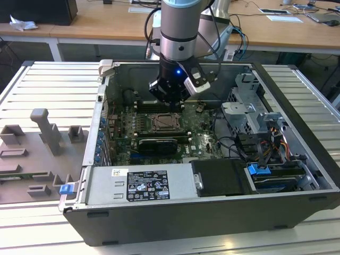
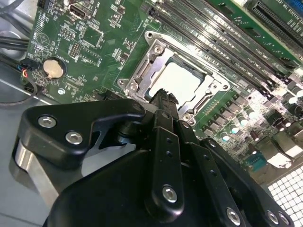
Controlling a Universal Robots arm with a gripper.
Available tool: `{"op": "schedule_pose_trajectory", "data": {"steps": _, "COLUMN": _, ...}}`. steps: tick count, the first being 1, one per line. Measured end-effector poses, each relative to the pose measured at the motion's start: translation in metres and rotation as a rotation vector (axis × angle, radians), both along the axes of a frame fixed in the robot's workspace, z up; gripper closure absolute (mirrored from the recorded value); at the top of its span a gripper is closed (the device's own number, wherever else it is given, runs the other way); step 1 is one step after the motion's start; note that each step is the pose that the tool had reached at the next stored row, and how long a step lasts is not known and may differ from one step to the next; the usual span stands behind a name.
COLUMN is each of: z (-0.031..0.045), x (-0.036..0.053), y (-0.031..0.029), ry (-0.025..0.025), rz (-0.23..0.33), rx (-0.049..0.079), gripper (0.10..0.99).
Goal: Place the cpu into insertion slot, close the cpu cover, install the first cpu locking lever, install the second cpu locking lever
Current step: 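Install the second cpu locking lever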
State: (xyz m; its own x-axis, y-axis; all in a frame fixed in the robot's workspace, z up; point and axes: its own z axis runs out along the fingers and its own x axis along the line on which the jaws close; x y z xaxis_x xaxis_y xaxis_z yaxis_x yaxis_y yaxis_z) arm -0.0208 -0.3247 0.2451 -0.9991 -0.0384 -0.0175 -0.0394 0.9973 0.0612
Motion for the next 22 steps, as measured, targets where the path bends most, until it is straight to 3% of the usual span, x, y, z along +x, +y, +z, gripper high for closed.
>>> {"op": "schedule_pose_trajectory", "data": {"steps": 16, "z": 0.0000, "x": -0.0001, "y": -0.0142, "ry": 0.0001, "rz": 0.000, "rx": 0.000, "gripper": 0.980}}
{"op": "schedule_pose_trajectory", "data": {"steps": 22, "z": -0.0001, "x": -0.0002, "y": -0.0228, "ry": 0.0001, "rz": 0.000, "rx": 0.000, "gripper": 0.980}}
